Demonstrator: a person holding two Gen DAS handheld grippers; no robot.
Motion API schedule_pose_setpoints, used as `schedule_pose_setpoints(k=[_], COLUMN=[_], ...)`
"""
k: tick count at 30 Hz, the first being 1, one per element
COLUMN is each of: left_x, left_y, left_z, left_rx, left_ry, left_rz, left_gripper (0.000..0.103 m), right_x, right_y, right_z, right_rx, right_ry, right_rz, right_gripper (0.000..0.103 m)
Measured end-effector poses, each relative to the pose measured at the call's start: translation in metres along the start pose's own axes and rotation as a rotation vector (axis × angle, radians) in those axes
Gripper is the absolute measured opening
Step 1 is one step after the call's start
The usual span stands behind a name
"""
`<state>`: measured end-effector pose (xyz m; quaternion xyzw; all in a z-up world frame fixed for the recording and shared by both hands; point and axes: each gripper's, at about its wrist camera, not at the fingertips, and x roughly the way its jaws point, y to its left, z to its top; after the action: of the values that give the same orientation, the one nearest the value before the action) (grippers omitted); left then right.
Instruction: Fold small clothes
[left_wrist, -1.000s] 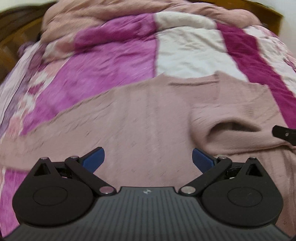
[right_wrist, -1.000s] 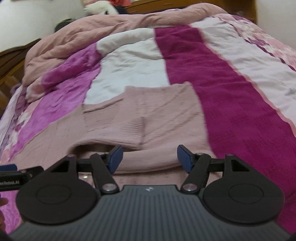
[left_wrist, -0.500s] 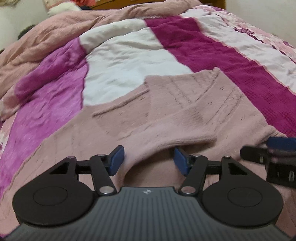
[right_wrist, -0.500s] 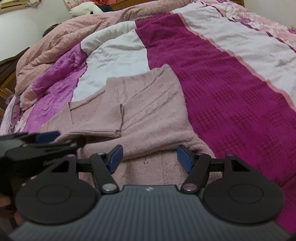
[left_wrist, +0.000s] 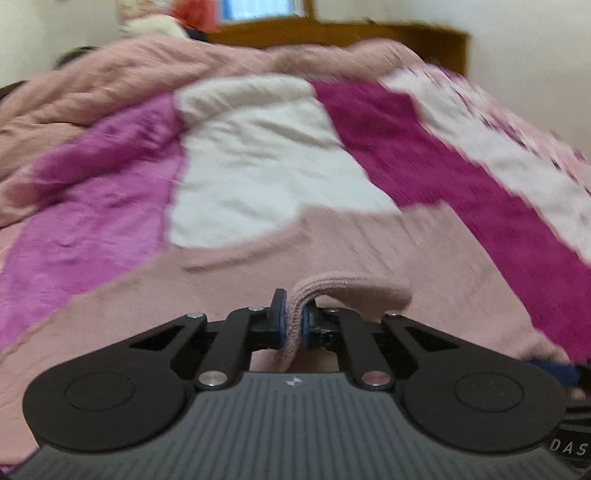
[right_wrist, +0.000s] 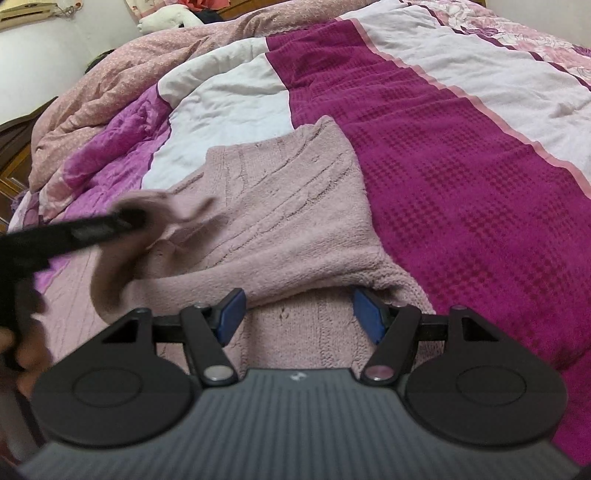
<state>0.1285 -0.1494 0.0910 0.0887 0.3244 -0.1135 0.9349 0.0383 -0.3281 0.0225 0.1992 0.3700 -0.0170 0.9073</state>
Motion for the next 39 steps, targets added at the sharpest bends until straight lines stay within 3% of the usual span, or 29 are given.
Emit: schedule_pose_setpoints(k=[6,10,17,18,21,30,34,39], left_x=[-0.027,-0.034,-0.026,-0.028,-0.038,-0.066,-0.066,-0.046], left_y=[0.06,0.103,0.152,0.157,0.167,0.188,0.2,0.211], left_z=[-0.004,-0.027,-0.081,-0.087,-0.095,-0.081,-0.078,-0.079], left_rx=[-0.144,-0.237,-0.421,-0.45,-0.493,-0.52,-0.533,-0.559], left_ry=[-0.031,0.017,0.206,0.208,0.197,0.14,0.135,0.172], left_rz=[0.15,0.207,0.206,0.197,0.185,0.169,0.195,0.162], left_gripper=[0.009,0.009,0.011,0.017,0.023,0.025,0.026,0.029], right_x=[0.001,0.001,0.002,0.002,0.002,-0.011,0.005,0.038], right_y=[0.001,0.003,0.006,0.006,0.008,0.005,0.0,-0.011], right_z=[0.0,-0.002,-0.004,-0.004,-0.002,0.028,0.056,0.087], right_rx=[-0.008,-0.018,-0.044,-0.047,-0.051,-0.023,-0.062,-0.111], right_ry=[-0.002,-0.004,-0.001,0.0,0.008,-0.006,-0.018,-0.021], right_rz=[-0.007,-0.019,-0.034,-0.035,-0.042,0.001,-0.041,-0.033], right_gripper=[0.066,0.066,0.066,0.066,0.066,0.067,0.067,0.067])
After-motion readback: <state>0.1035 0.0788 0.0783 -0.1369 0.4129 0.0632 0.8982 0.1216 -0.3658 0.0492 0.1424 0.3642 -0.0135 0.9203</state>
